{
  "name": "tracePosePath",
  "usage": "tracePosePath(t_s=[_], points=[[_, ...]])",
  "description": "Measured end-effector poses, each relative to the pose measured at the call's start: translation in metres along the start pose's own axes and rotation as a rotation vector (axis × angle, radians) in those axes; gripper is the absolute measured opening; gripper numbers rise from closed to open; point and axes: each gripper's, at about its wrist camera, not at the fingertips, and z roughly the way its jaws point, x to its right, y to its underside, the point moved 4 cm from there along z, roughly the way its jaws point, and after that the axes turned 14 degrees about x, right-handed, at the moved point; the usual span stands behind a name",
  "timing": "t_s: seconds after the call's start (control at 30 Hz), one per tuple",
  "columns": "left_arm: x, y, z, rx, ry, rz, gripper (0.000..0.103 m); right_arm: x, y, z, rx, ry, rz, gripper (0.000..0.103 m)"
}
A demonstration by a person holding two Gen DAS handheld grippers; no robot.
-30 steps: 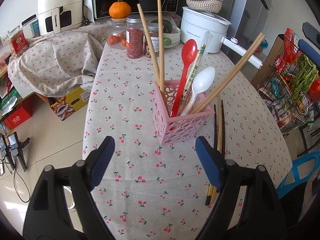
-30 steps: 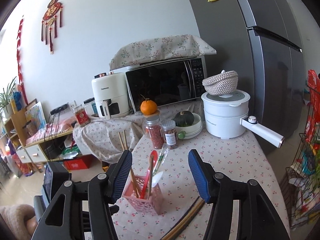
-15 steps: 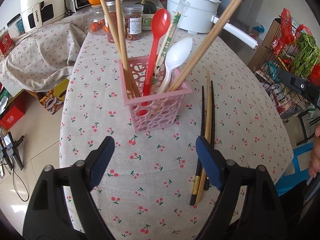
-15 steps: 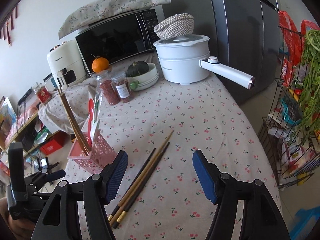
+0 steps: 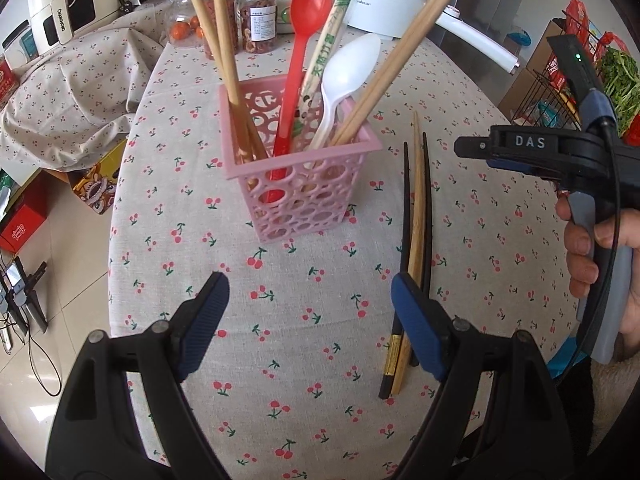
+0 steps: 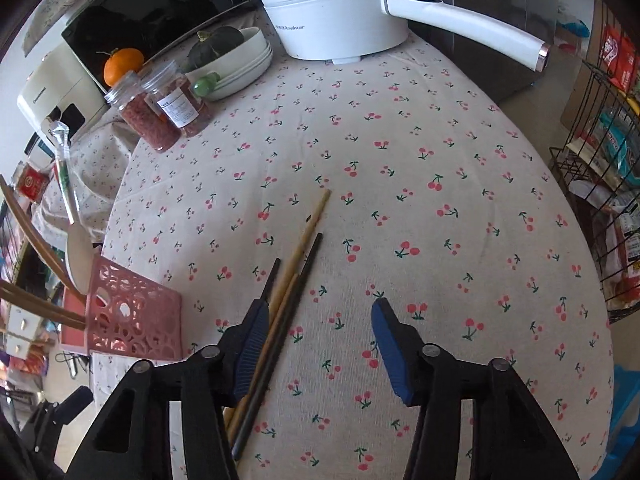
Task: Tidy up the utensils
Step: 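Move both open tools back toward the remaining chopsticks on the table, then grasp a wooden chopstick with the right tool and lift it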
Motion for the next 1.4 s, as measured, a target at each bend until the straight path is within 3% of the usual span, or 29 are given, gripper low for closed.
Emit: tracePosePath(t_s=[0.1,0.27,0.53,0.77,1.13,1.4], points=[[-0.004,0.0,0.0,-0.007,0.006,-0.013,0.083,-0.011,0.0,0.017,-0.04,-0.05,0.042,0.024],[-0.013,0.003,0.002,-0.02,-0.001,-0.034,0.083,-0.029,0.003,0.034,-0.065,-0.084,0.05,0.014],[-0.018,0.007,0.001,-0.028,-0.002,-0.043,0.083,-0.03,0.006,0.047,-0.089,0.007,0.005,0.012],[-0.017,0.007,-0.001,-0.018,0.004,-0.032,0.083,-0.037,0.012,0.047,-0.111,0.031,-0.097,0.013],[0.003,0.011,0.0,-0.019,0.016,0.047,0.083,-0.009,0.011,0.009,-0.101,-0.095,0.014,0.008],[0.033,0.016,0.007,-0.029,0.058,0.115,0.083,0.014,0.007,-0.045,-0.042,-0.206,0.09,0.007]])
